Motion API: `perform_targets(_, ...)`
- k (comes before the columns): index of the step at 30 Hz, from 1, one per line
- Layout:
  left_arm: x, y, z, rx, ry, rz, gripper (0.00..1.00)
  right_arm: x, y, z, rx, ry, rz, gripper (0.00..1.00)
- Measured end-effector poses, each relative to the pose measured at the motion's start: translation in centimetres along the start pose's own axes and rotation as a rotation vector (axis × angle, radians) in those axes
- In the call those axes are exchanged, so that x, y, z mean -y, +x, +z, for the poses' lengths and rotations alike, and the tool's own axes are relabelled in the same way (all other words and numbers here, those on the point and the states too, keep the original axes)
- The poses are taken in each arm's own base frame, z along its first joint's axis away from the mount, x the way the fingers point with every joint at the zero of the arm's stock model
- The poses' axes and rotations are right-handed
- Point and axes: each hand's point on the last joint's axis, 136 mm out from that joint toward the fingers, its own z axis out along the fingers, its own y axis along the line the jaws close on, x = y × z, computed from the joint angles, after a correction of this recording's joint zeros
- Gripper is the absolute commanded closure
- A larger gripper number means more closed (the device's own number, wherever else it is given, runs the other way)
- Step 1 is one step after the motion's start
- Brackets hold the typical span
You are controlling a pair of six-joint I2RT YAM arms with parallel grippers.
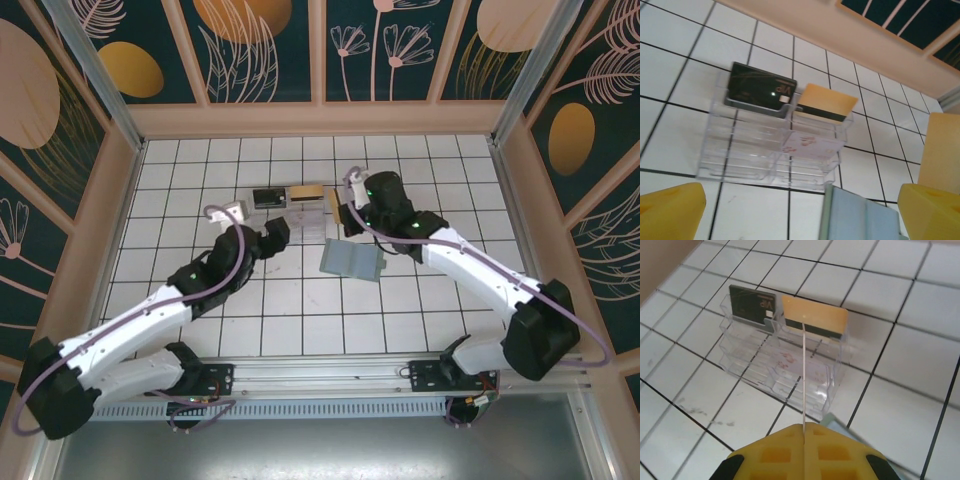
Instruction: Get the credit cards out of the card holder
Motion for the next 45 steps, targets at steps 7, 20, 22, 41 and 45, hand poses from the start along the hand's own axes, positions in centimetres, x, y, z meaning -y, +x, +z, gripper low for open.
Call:
perform_targets(7, -2.1, 0.2, -1.9, 0.033, 0.008, -0.025, 0.01, -0.6, -1.5, 4.0, -0.078, 0.097, -0.319, 1.00)
perform_targets(20, -4.0, 0.7, -4.1, 0.062, 0.057, -0.053, 0.01, 1.6, -1.5, 7.1, -0.219, 0.286, -0.913, 1.00)
perform_targets(22, -4.1, 0.8, -4.3, 0.064, 0.062, -0.056, 0.01, 1.5, -1.7, 7.8, -0.225, 0.298, -0.971, 1.00)
perform_targets(41, -4.5, 1.1, -4.3, 0.058, 0.050, -0.050, 0.01, 0.2, -0.2, 12.3, -0.258, 0.300, -1.282, 0.99)
perform_targets(45, -4.6, 1.2, -4.3, 0.054, 0.046, -0.046, 0.01, 0.5, -0.1, 13.1, -0.266, 0.302, -1.281, 0.99)
